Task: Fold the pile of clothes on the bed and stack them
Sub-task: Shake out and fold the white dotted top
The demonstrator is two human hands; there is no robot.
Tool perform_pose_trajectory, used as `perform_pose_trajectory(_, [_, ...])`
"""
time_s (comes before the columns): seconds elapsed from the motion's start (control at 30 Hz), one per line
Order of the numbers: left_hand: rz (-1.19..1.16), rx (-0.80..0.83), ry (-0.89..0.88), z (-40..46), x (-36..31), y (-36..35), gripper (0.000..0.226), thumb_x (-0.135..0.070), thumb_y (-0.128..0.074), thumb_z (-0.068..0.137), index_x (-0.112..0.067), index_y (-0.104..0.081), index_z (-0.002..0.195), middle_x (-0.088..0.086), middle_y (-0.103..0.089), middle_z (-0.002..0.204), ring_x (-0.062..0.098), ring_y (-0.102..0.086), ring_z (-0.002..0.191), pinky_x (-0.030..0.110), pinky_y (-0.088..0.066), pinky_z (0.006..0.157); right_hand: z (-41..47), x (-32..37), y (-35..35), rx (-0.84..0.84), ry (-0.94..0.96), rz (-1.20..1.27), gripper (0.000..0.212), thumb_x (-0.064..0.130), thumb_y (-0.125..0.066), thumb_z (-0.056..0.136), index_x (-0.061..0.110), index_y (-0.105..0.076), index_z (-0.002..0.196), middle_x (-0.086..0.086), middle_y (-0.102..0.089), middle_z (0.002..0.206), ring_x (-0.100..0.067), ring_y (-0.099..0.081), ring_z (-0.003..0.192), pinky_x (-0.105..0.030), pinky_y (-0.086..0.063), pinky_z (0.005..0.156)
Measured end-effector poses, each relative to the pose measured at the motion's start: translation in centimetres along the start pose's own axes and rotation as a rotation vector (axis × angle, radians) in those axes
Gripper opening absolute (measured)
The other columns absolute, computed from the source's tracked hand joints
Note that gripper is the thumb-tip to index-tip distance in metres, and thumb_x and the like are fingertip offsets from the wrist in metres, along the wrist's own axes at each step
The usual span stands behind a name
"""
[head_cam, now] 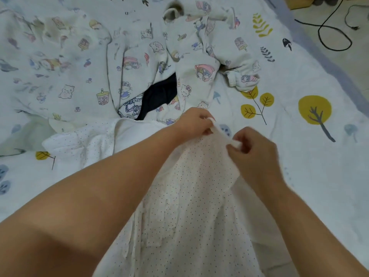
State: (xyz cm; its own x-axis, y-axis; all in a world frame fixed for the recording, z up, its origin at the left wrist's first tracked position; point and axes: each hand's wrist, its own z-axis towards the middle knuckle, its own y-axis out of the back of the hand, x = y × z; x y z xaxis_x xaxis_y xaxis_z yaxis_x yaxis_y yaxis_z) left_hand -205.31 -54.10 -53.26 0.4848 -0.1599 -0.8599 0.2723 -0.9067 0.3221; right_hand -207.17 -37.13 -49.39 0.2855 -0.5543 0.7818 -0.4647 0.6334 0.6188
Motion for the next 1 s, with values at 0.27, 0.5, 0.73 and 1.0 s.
perform_pose_trajectory(0.27, [-0.106,0.261,0.203,-1.1,1.4,4.1,0.019,-0.026,-0.055,0.081,-0.017,-0.065,0.094,0.007,-0.048,0.108,0.017,-0.045,0.101,0.031,-0.038,0.087,-3.3,2.3,-6.5,0.347,0.295,-0.095,0.017,0.016,-0.063,0.087,0.014,-0.066,0.104,0.003,-0.07,0.083,-0.005,-0.061,0.069,-0.024,-0.056,0.072])
perform_pose_trajectory(0.5, [0.81,-0.268,-0.268,-2.6,2.7,4.0,0.044,-0.013,-0.052,0.088,-0.012,-0.045,0.131,0.007,-0.056,0.122,0.028,-0.054,0.108,0.033,-0.038,0.086,-4.0,1.3,-8.3,-0.014,0.321,-0.031,0.029,0.009,-0.049,0.086,0.006,-0.068,0.108,-0.008,-0.072,0.096,-0.016,-0.069,0.08,-0.03,-0.058,0.076])
perform_pose_trajectory(0.73, [1.188,-0.134,-0.392,-4.5,8.7,2.4,0.063,-0.042,-0.009,0.091,-0.02,-0.02,0.148,0.008,-0.017,0.156,0.028,-0.016,0.144,0.049,-0.01,0.114,-1.4,-3.0,-10.7,0.324,0.192,-0.707,0.059,0.041,-0.013,0.098,0.011,0.016,0.14,-0.008,0.009,0.157,-0.02,0.011,0.144,-0.045,0.004,0.117])
perform_pose_trajectory(1.0, [1.232,-0.021,-0.211,-4.2,9.1,2.3,0.058,-0.044,-0.019,0.099,-0.025,0.005,0.149,-0.001,0.011,0.158,0.016,0.012,0.145,0.047,0.007,0.115,-1.1,-2.9,-11.3,0.356,0.154,-0.787,0.066,0.041,-0.025,0.099,0.011,0.009,0.147,-0.008,0.009,0.158,-0.025,0.007,0.146,-0.049,0.002,0.115])
